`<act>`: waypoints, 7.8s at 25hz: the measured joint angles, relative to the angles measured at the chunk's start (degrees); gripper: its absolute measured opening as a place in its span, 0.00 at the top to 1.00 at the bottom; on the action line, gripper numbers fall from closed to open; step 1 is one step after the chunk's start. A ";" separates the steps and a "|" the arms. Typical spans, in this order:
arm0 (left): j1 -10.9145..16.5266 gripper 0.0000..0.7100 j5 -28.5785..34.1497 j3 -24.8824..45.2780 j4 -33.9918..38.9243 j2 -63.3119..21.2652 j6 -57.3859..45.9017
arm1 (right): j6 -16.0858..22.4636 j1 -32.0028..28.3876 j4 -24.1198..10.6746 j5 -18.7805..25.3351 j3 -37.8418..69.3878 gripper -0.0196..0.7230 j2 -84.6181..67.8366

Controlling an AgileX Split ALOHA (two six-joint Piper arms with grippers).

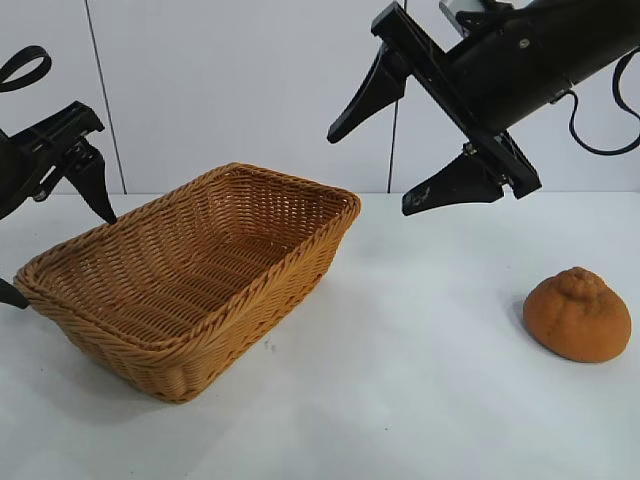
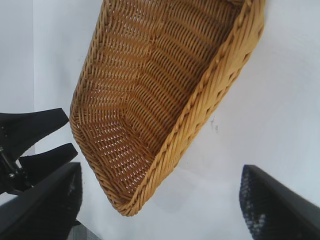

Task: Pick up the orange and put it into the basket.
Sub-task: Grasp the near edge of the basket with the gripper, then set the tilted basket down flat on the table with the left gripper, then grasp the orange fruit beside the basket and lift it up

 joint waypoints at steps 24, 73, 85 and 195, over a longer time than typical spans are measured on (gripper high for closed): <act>0.00 0.60 -6.38 -0.21 -6.24 14.61 -0.08 | 0.00 0.00 -0.05 -0.22 0.00 0.18 0.00; 7.29 0.87 31.36 -36.70 -14.87 30.22 64.64 | 0.00 0.00 -0.96 -0.17 0.00 0.18 0.00; 7.29 0.65 29.45 -36.70 -15.54 32.83 64.89 | 0.00 0.00 -0.96 -0.17 0.00 0.18 0.00; 19.20 0.11 39.11 19.70 1.69 -90.74 66.37 | 23.94 -13.95 -49.38 18.31 -17.57 0.18 9.28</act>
